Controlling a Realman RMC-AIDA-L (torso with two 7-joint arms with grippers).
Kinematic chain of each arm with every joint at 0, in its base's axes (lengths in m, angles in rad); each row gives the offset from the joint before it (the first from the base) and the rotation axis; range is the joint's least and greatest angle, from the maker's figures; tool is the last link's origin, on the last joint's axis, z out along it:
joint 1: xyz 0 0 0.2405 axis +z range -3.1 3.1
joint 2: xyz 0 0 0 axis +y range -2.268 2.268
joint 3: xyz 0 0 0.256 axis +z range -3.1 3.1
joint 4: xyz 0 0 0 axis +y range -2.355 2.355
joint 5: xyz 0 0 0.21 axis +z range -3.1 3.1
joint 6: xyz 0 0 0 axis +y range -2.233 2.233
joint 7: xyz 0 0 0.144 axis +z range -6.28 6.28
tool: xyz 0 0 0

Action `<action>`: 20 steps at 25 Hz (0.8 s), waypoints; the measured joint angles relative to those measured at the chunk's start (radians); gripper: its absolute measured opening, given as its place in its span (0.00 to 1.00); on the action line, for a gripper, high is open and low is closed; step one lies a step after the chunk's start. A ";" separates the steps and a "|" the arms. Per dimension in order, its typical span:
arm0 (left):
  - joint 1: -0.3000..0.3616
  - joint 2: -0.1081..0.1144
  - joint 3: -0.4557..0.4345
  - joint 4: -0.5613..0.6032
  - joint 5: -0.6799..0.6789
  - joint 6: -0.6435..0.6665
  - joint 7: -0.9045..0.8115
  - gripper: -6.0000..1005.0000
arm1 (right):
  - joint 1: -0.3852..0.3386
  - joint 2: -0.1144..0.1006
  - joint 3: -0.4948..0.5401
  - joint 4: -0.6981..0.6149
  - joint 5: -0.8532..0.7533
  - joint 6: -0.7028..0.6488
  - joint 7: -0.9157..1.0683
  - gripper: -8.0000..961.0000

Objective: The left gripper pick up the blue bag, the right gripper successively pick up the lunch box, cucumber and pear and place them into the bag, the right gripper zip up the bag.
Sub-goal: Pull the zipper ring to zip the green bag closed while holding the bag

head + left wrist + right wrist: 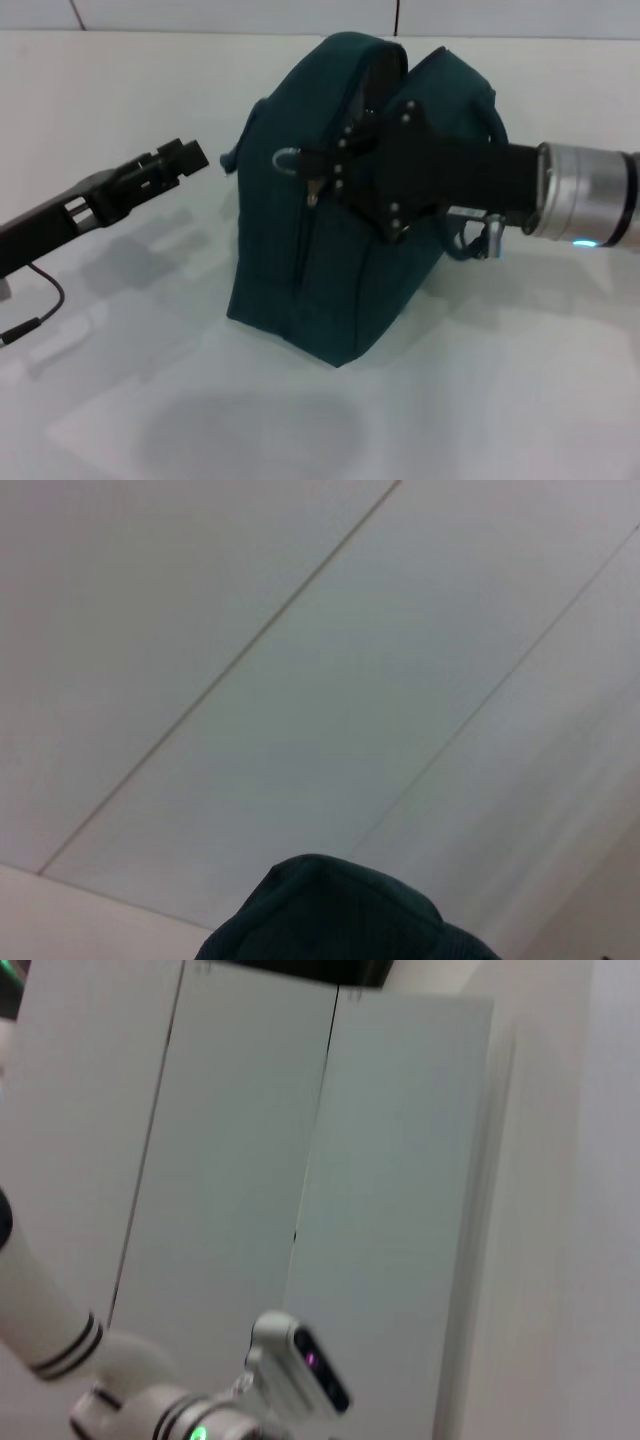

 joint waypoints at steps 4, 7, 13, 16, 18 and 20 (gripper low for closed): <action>-0.002 -0.001 0.002 0.001 0.027 0.013 0.005 0.84 | 0.006 0.000 -0.024 0.000 0.008 0.031 0.000 0.02; -0.011 -0.005 0.003 0.013 0.056 0.018 0.011 0.84 | 0.008 0.000 -0.027 0.000 0.009 0.034 0.000 0.02; -0.021 -0.022 0.004 0.052 0.107 0.022 0.013 0.84 | 0.007 0.000 -0.028 0.000 0.017 0.039 0.001 0.02; -0.030 -0.022 0.012 0.053 0.121 0.021 0.015 0.84 | 0.005 0.000 -0.028 0.000 0.017 0.040 0.001 0.02; -0.035 -0.022 0.014 0.053 0.125 0.018 0.015 0.84 | 0.005 0.000 -0.028 0.000 0.017 0.040 0.001 0.02; -0.038 -0.023 0.014 0.054 0.128 0.016 0.015 0.84 | 0.006 0.000 -0.028 0.000 0.018 0.040 0.000 0.02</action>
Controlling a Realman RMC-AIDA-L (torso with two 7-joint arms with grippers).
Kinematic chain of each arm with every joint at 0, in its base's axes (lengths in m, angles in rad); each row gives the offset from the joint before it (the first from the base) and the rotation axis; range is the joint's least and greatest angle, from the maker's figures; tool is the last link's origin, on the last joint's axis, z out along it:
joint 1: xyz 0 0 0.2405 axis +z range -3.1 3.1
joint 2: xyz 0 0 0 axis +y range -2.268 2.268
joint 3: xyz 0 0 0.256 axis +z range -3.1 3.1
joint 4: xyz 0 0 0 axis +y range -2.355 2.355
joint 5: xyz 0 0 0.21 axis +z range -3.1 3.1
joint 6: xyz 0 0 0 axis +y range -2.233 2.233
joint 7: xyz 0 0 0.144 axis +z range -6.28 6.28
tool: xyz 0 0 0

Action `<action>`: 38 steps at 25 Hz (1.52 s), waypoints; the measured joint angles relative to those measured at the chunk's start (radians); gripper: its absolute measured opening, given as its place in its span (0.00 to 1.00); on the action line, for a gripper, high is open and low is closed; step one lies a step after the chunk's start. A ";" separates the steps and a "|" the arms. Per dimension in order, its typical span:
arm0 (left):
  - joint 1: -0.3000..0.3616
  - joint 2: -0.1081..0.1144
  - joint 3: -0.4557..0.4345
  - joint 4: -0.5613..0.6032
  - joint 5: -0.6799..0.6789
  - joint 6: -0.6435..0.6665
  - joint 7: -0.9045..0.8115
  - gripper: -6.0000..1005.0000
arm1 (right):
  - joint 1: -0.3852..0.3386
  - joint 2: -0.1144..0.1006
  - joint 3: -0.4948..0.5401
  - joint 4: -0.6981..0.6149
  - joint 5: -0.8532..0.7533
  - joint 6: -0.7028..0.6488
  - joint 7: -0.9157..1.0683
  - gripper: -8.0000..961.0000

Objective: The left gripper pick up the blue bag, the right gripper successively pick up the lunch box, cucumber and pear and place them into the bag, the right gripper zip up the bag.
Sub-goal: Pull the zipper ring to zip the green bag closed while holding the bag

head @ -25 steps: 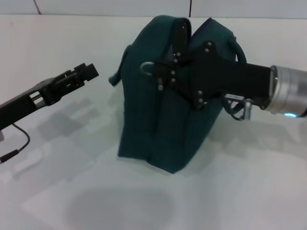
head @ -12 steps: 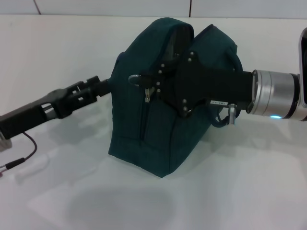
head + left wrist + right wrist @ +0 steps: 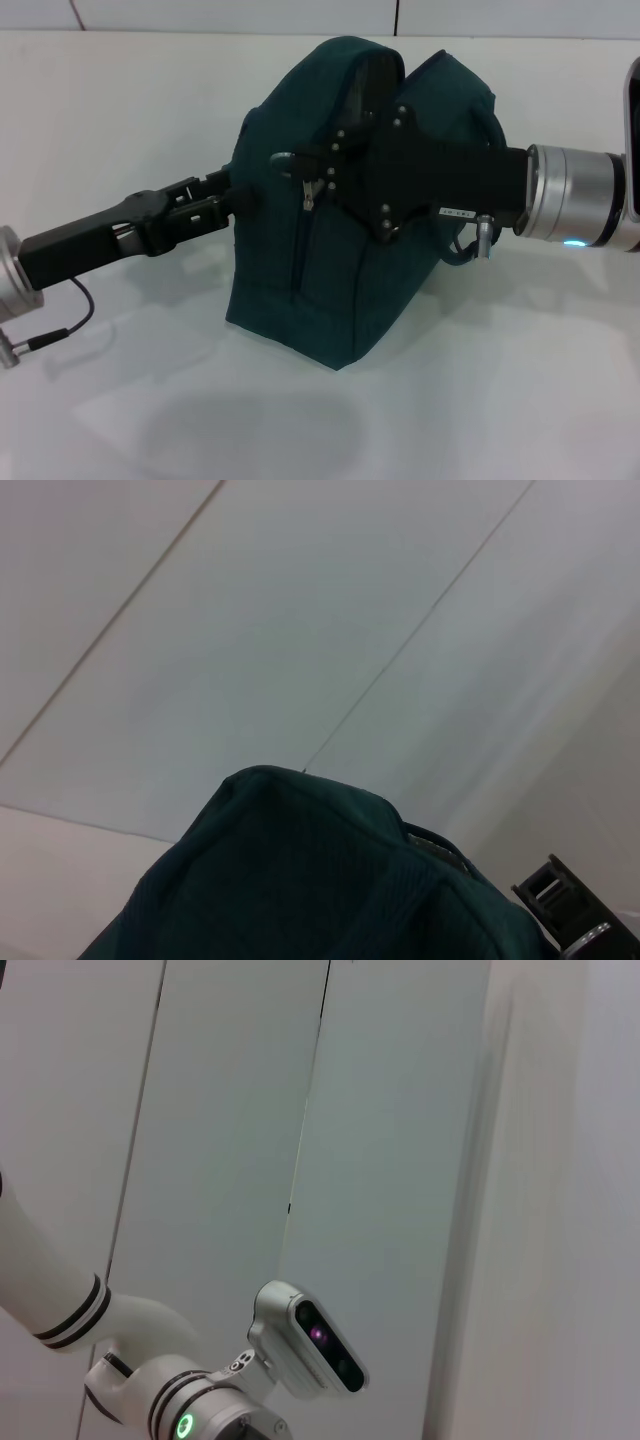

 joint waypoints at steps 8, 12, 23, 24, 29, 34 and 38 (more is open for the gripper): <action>-0.003 -0.001 0.000 -0.004 0.010 -0.012 0.000 0.77 | -0.003 0.000 0.000 0.002 0.007 0.000 -0.001 0.02; -0.001 -0.001 -0.003 -0.009 0.007 -0.012 0.000 0.64 | -0.006 0.000 0.000 0.007 0.011 -0.002 -0.001 0.02; -0.010 -0.001 0.003 -0.013 0.010 -0.011 0.001 0.27 | -0.012 0.000 0.000 0.002 0.023 -0.013 -0.001 0.02; -0.010 -0.001 0.006 -0.014 0.010 -0.011 0.001 0.24 | -0.013 0.000 0.000 0.001 0.030 -0.016 0.000 0.02; -0.013 -0.002 0.032 -0.015 0.011 -0.010 0.001 0.11 | -0.015 0.000 0.004 0.000 0.061 -0.025 0.005 0.02; -0.014 -0.002 0.048 -0.015 0.011 -0.009 0.014 0.06 | -0.015 0.000 0.009 0.000 0.064 -0.027 0.009 0.02; -0.015 -0.002 0.050 -0.015 0.011 -0.006 0.015 0.06 | -0.015 -0.002 0.012 0.018 0.086 -0.022 0.010 0.02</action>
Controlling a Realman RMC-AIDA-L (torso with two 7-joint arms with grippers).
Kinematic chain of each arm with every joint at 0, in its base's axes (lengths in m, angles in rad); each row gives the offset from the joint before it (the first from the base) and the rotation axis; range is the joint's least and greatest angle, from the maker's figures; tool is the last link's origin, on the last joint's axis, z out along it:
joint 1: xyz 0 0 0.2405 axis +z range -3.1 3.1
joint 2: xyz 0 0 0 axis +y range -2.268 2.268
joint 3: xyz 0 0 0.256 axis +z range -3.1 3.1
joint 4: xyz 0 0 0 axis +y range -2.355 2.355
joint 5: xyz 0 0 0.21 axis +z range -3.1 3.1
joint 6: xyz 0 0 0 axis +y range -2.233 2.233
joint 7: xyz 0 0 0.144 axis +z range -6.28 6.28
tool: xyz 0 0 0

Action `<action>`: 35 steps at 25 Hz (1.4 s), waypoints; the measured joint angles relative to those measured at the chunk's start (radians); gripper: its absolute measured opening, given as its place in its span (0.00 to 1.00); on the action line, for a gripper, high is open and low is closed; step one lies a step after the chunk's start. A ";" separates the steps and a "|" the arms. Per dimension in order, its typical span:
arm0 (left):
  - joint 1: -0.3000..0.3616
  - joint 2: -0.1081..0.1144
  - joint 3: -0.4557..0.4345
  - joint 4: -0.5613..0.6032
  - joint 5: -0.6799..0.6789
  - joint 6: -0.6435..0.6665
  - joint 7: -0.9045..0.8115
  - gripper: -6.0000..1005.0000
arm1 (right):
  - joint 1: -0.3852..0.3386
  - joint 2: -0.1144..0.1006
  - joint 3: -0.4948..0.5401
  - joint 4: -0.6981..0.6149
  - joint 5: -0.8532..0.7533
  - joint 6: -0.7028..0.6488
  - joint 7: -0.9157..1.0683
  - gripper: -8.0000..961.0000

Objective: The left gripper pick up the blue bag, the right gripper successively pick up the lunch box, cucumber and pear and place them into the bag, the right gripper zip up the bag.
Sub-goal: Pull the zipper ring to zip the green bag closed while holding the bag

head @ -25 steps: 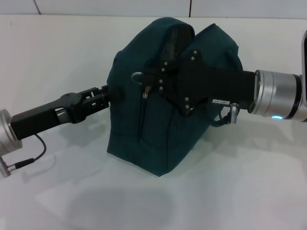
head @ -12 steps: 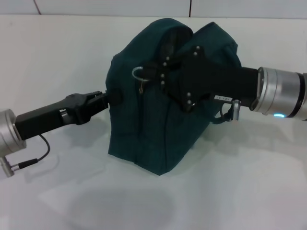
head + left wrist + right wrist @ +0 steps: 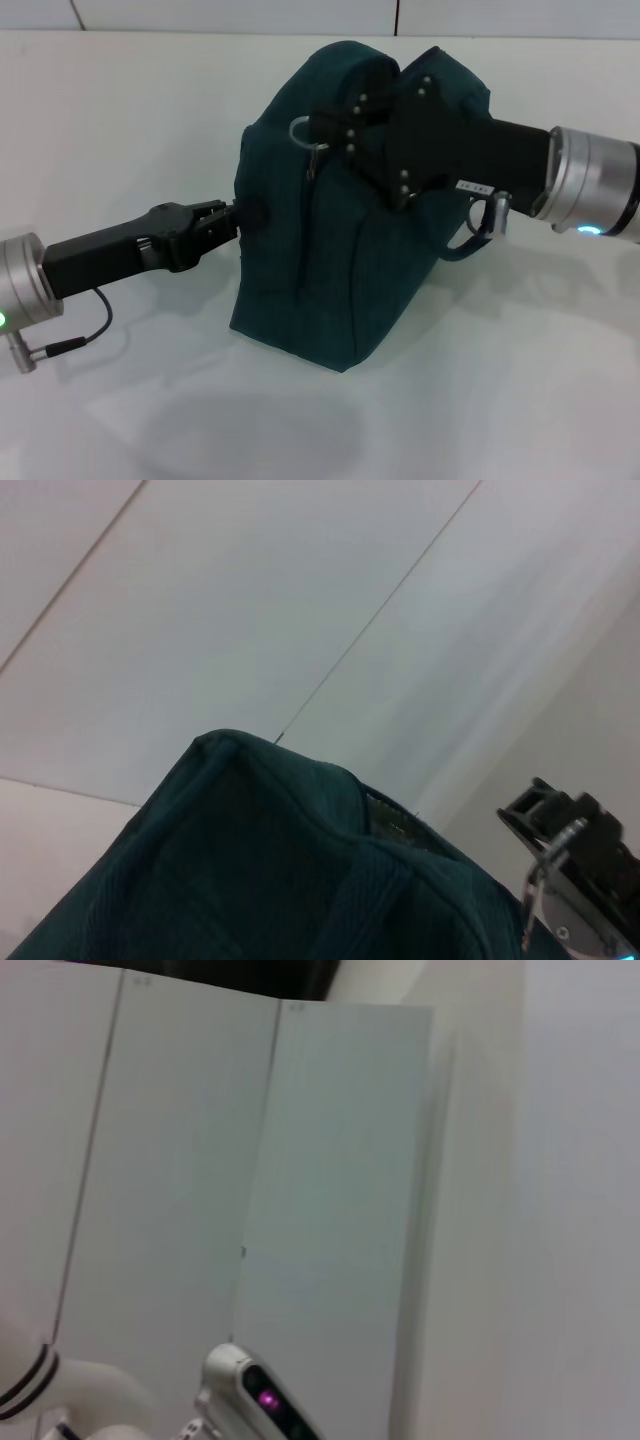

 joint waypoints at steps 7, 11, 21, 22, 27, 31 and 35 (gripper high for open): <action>0.004 0.000 0.001 0.000 -0.004 0.001 0.001 0.06 | -0.005 -0.001 0.003 0.036 0.019 0.010 0.002 0.02; 0.003 0.000 -0.003 0.000 -0.008 0.005 0.001 0.06 | -0.014 -0.002 0.013 0.047 0.022 0.012 0.002 0.02; -0.010 0.000 -0.005 0.000 -0.011 0.028 0.008 0.06 | -0.020 -0.005 0.040 0.039 0.030 0.004 0.002 0.02; -0.012 0.000 -0.004 0.000 -0.011 0.028 0.008 0.06 | -0.017 -0.005 0.040 0.037 0.030 0.003 0.002 0.02; -0.032 -0.001 -0.001 -0.020 -0.012 0.022 0.014 0.06 | -0.006 -0.004 0.037 0.025 0.030 -0.009 0.002 0.02; -0.039 -0.001 -0.004 -0.038 -0.011 0.019 0.041 0.06 | -0.005 -0.003 0.038 0.009 0.030 -0.013 0.011 0.02; -0.041 -0.001 0.000 -0.039 -0.008 0.018 0.051 0.06 | -0.004 -0.005 0.040 0.008 0.030 -0.008 0.014 0.02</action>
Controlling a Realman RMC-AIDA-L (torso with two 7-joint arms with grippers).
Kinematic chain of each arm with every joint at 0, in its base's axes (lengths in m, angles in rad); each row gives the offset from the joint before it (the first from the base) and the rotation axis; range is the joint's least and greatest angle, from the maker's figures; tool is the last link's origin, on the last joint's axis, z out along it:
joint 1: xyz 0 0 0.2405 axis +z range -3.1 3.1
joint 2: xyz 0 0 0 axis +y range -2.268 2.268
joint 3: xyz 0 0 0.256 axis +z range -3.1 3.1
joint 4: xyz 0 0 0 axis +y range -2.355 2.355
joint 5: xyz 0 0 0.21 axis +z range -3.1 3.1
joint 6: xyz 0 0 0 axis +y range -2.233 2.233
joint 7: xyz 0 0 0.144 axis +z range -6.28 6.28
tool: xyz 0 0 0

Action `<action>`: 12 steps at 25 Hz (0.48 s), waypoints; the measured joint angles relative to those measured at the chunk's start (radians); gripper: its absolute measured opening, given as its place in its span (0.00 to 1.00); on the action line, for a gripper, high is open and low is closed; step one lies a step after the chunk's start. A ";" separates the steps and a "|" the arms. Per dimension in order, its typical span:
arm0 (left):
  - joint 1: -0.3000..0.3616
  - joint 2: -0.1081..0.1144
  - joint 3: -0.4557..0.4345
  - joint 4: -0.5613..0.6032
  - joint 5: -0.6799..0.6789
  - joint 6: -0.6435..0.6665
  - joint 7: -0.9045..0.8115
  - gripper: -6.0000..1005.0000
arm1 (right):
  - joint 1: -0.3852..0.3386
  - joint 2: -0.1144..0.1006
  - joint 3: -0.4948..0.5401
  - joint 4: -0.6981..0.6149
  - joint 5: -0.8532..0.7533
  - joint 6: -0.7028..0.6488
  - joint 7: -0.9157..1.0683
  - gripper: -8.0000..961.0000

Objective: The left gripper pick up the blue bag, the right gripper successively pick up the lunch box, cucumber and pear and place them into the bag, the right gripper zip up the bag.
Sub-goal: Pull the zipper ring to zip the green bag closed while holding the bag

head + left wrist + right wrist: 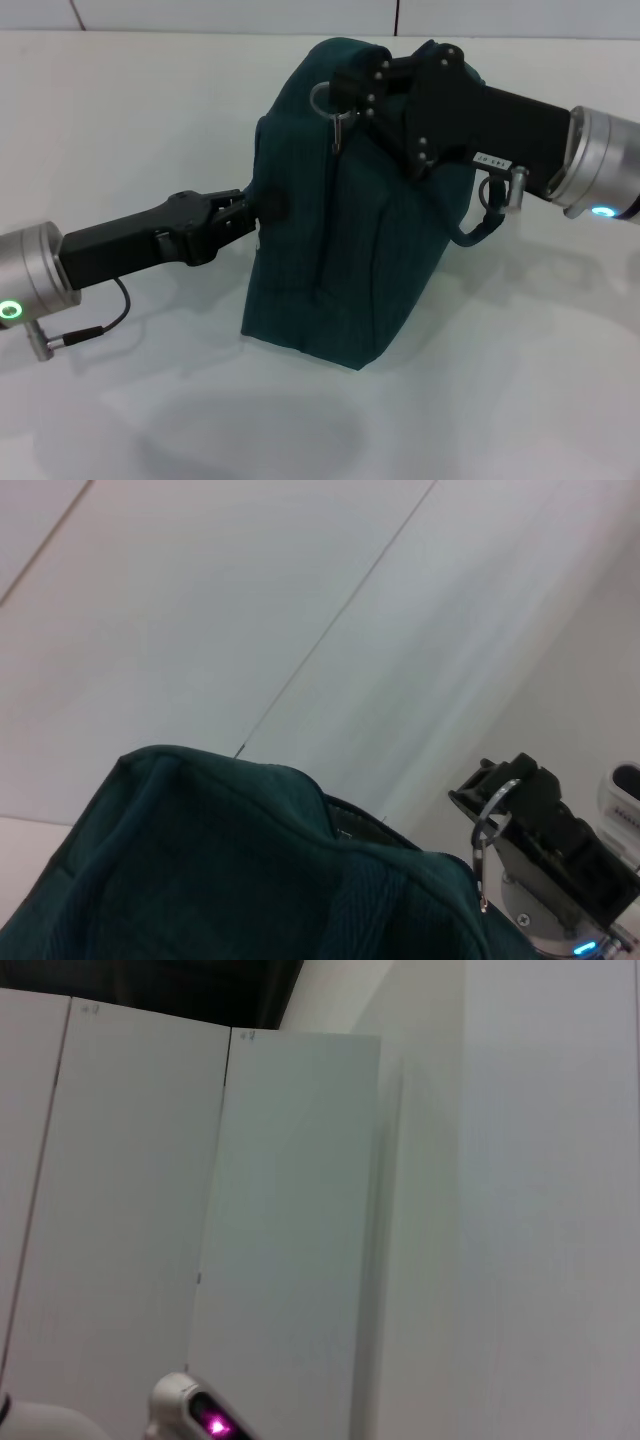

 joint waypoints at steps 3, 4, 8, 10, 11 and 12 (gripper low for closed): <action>0.000 0.000 0.001 0.000 0.004 0.000 0.000 0.06 | 0.000 -0.002 0.019 0.001 0.000 0.006 0.017 0.02; 0.000 0.000 0.001 0.000 0.004 0.000 0.000 0.06 | 0.000 -0.003 0.027 0.003 -0.001 0.006 0.029 0.02; -0.001 -0.001 0.002 -0.001 0.006 0.001 0.000 0.06 | 0.003 -0.008 0.045 0.009 -0.007 0.007 0.077 0.02; -0.001 -0.001 0.004 -0.001 0.006 0.002 0.000 0.06 | 0.008 -0.009 0.050 0.009 -0.009 0.012 0.109 0.02; -0.001 -0.001 0.007 -0.001 0.007 0.002 0.000 0.06 | 0.010 -0.010 0.052 0.010 -0.009 0.015 0.124 0.02; -0.001 -0.001 0.010 -0.001 0.007 0.002 0.000 0.06 | 0.011 -0.011 0.052 0.009 -0.010 0.018 0.141 0.02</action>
